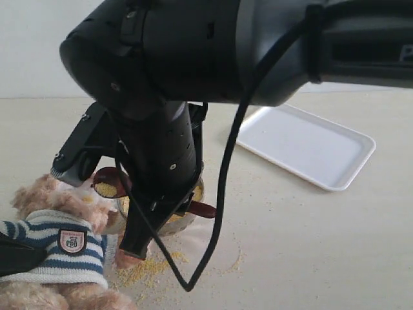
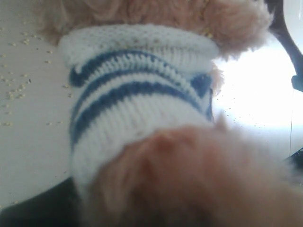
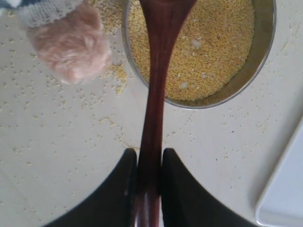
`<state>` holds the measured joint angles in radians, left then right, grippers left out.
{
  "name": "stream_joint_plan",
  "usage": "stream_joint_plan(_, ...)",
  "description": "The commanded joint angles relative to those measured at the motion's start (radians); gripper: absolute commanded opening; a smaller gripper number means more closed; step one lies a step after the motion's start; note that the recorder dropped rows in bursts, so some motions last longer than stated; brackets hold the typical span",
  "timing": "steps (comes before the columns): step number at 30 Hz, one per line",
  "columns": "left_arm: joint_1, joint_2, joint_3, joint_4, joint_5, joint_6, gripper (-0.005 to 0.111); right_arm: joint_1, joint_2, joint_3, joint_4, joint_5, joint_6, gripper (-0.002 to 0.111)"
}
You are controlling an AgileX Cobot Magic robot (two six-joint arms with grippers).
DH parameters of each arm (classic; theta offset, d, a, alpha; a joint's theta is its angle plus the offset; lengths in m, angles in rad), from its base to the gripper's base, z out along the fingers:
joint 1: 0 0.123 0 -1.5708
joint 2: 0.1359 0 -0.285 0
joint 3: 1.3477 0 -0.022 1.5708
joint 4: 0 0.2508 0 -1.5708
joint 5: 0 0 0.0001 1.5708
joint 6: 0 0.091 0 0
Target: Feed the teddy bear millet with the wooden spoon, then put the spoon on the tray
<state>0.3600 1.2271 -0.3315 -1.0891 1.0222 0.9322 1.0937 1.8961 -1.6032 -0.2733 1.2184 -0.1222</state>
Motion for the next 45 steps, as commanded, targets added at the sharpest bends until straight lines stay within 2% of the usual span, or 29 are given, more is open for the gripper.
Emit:
stream_joint_plan(1,0.002,0.004,-0.004,-0.013,0.014,0.004,0.005,0.033,-0.014,-0.003,-0.044,0.003,-0.007,0.008)
stream_joint_plan(6,0.002,0.004,-0.004,-0.013,0.014,0.004,0.005,0.045,-0.014,-0.005,-0.054,0.003,-0.007,0.008)
stream_joint_plan(17,0.002,0.004,-0.004,-0.013,0.014,0.004,0.005,0.063,0.01,-0.006,-0.122,-0.158,-0.007,0.008)
stream_joint_plan(27,0.002,0.004,-0.004,-0.013,0.014,0.004,0.005,0.079,0.082,-0.049,-0.241,-0.106,-0.007,0.008)
stream_joint_plan(38,0.002,0.004,-0.004,-0.013,0.014,0.004,0.005,0.152,0.105,-0.049,-0.386,-0.015,0.007,0.008)
stream_joint_plan(45,0.002,0.004,-0.004,-0.013,0.014,0.004,0.005,0.185,0.105,-0.049,-0.391,-0.018,0.015,0.008)
